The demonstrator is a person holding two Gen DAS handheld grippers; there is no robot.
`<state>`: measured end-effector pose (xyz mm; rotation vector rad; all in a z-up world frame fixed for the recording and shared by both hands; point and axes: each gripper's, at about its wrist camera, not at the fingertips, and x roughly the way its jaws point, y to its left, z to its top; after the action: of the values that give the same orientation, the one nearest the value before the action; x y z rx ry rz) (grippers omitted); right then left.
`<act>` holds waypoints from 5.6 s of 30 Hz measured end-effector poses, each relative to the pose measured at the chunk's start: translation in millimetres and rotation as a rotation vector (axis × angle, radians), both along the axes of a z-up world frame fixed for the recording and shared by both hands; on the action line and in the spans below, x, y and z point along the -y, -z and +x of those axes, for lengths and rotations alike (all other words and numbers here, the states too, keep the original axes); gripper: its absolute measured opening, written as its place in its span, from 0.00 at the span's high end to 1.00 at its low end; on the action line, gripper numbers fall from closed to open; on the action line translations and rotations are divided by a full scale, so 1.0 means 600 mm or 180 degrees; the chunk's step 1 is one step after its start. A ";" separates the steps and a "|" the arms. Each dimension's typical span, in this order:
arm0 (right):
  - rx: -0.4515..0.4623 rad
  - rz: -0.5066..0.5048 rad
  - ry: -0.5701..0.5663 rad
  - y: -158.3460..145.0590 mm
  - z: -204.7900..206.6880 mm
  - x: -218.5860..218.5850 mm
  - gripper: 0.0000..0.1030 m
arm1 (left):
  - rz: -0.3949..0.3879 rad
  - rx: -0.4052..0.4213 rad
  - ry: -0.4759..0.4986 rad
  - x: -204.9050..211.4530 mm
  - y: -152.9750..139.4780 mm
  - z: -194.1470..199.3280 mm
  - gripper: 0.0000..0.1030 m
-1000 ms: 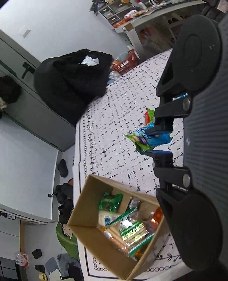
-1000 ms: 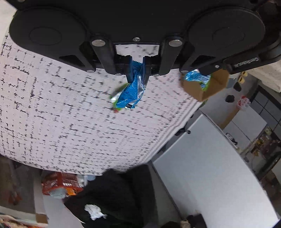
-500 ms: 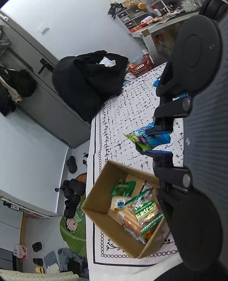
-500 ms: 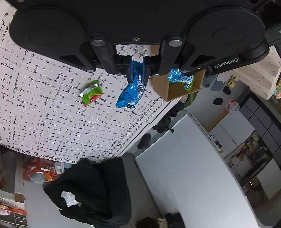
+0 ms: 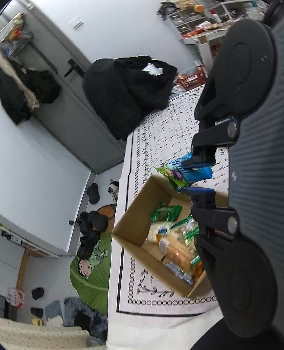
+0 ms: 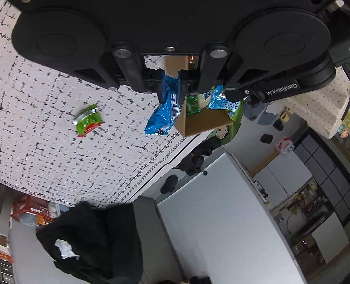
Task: Organize snacks
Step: 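Carry both held candies up and over the cardboard box, then open both tools dropping the blue candies into the box, then move both open tools to the last red and green candies, then grasp the red candy with the left tool while the right tool grasps the green candy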
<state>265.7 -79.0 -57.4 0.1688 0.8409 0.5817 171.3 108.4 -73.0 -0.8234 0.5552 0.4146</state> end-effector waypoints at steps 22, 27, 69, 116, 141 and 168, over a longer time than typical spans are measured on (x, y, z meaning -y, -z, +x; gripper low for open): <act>-0.0247 -0.0152 -0.0288 0.043 0.030 -0.132 0.91 | -0.0272 -0.0171 -0.0334 -0.138 0.048 0.014 0.82; -0.0267 -0.0173 -0.0313 0.049 0.039 -0.150 0.91 | -0.0279 -0.0289 -0.0366 -0.151 0.059 0.022 0.80; -0.0341 0.0046 0.0405 0.076 0.141 0.090 0.49 | 0.0182 -0.0477 0.0093 0.007 0.026 0.106 0.20; -0.1104 0.0375 0.0797 0.267 0.313 0.145 0.74 | 0.0374 -0.0853 0.0915 0.166 0.190 0.373 0.30; -0.0940 0.0149 0.1304 0.260 0.308 0.247 0.74 | 0.1514 -0.1137 0.1854 0.270 0.240 0.446 0.30; -0.0643 -0.0079 0.1115 0.163 0.223 0.213 0.75 | 0.0996 -0.0939 0.1210 0.212 0.133 0.279 0.82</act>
<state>399.7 -206.7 -155.4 0.3485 0.9870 0.2272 338.8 -18.7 -152.8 -0.3441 0.8777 0.2630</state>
